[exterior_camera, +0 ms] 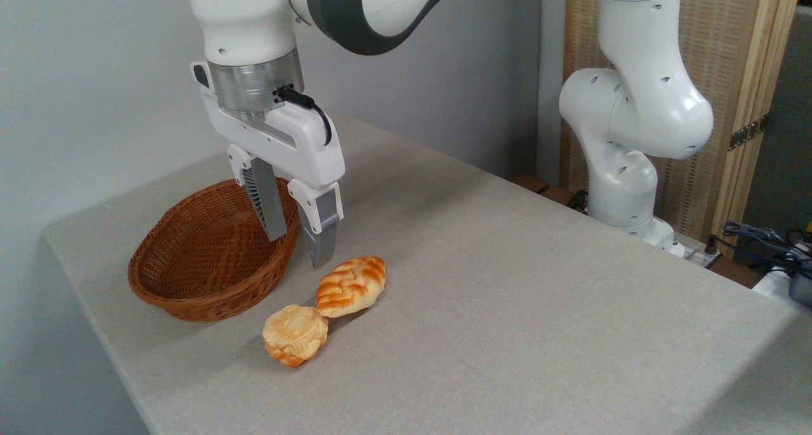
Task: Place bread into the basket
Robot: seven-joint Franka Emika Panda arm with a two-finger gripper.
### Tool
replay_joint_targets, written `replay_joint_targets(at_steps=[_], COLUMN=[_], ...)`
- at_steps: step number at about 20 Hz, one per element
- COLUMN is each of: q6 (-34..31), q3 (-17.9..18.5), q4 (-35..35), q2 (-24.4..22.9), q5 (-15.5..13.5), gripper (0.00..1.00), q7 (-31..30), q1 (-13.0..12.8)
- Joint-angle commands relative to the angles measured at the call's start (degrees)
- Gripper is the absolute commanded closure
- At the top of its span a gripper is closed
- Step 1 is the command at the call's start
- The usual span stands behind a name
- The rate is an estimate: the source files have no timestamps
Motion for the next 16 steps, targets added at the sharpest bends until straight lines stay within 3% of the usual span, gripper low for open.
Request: replay_joint_targets(at_steps=[1, 10, 16], q6=[5.97, 19.3, 23.18], q3=[0.07, 0.06, -0.02], q4=[-4.97, -11.0, -11.18], q2=[0.15, 1.29, 4.98], q5=[-0.23, -0.14, -0.05], gripper=[0.0, 0.0, 0.0], q7=[2.15, 2.34, 2.25], q1=[0.05, 0.05, -0.13])
